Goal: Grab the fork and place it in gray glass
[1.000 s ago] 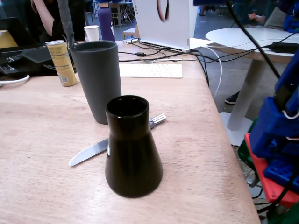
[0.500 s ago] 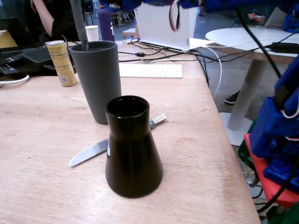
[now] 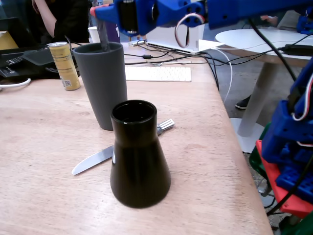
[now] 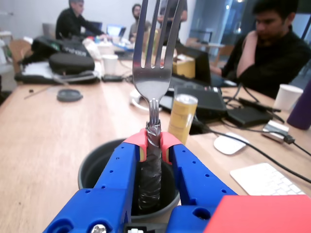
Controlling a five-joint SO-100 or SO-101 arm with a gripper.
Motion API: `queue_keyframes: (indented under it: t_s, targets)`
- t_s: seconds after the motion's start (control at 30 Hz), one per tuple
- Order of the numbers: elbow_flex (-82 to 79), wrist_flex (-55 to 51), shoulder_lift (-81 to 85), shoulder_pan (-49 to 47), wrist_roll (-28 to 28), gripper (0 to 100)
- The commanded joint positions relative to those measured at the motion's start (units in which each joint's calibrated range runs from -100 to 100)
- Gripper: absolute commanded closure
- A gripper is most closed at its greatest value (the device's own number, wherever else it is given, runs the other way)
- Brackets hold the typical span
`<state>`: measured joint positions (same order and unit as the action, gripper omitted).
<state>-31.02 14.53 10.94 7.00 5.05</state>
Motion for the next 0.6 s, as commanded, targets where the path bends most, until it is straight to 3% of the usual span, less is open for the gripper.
queue_keyframes:
  t_s: [0.0, 0.07, 0.13, 0.57]
  targets:
    - [-2.25, 0.00, 0.47, -0.91, 0.29, 90]
    - [-2.35, 0.00, 0.55, -1.92, 0.29, 77]
    - [-2.35, 0.00, 0.55, -2.09, 0.29, 72]
    - [-2.06, 0.08, 1.58, -2.09, 0.24, 73]
